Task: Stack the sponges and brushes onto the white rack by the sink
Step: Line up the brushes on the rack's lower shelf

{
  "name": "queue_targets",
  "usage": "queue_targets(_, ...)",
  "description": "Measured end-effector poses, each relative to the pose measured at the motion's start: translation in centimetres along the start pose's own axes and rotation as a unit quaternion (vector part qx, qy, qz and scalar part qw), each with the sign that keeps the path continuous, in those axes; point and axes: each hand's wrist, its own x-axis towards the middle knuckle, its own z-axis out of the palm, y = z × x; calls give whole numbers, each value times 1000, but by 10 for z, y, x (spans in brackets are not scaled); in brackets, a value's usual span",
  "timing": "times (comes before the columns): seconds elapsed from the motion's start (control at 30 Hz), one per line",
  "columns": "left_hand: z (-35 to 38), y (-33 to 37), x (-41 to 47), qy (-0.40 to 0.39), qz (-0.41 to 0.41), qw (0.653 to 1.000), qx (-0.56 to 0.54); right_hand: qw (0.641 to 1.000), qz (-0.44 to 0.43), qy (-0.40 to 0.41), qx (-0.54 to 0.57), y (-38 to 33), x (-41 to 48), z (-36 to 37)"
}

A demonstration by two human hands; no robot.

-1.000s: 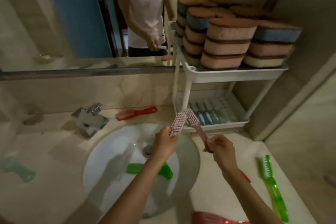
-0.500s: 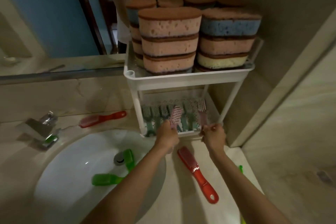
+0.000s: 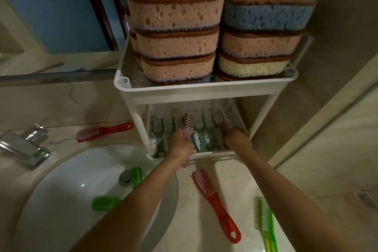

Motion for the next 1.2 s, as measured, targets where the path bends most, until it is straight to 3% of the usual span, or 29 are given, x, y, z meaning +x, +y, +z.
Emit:
queue_targets(0.1,2,0,3,4,-7,1000,-11,999,-13,-12,-38,0,11,4)
queue_targets(0.3,-2,3,10,15,8,999,-37,994,-46,44,-89,-3,27,21)
queue_targets(0.6,-3,1,13,8,15,999,-48,994,-56,58,-72,0,24,30)
queue_targets(1.0,0,2,11,10,-17,989,-144,990,-72,86,-82,2,6,29)
queue_targets(1.1,0,6,9,14,-14,980,-196,978,-125,157,-53,-1,-8,26)
queue_targets(1.2,0,13,9,29,-16,963,-269,956,-221,181,68,-11,-24,23)
